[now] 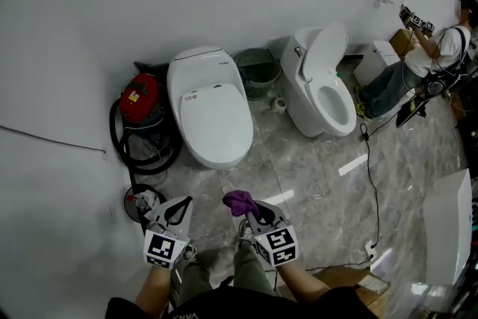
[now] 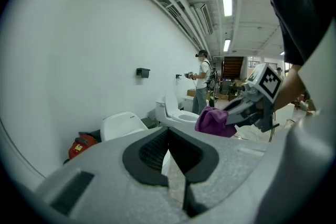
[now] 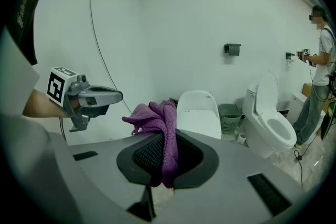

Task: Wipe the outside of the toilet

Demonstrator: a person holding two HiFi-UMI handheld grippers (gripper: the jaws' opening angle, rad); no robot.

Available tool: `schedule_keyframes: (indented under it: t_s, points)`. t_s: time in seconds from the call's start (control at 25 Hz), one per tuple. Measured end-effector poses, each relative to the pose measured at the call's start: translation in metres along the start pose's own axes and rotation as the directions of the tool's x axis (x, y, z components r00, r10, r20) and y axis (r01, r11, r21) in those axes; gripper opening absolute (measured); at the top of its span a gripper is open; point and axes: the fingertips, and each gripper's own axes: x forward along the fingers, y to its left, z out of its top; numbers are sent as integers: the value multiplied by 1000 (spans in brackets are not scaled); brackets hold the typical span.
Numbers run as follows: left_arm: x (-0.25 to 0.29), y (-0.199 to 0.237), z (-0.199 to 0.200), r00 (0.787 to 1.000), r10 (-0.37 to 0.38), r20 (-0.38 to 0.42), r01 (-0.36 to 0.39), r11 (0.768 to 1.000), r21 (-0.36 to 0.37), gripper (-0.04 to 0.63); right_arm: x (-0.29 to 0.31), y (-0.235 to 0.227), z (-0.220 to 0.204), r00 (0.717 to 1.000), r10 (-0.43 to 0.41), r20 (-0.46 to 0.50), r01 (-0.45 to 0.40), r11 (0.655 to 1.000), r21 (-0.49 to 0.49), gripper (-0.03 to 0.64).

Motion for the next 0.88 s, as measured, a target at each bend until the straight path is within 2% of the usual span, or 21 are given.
schedule_keyframes:
  t_s: [0.32,0.56,0.88]
  points:
    - [43,24,-59,999,8,-44,-8,1000,-6,6,80,-9,-42,999,29,-39,-31,999,-40,40]
    - [65,40,-116,997,23,-71,-24,1000,-10,6,133,-12,-82,998,38,-47,-39,999,-26,40]
    - [93,49,-195,992,44,-117,-52,997,-64,6,191,-17,-149,996,50,-71,-51,999,-13,40]
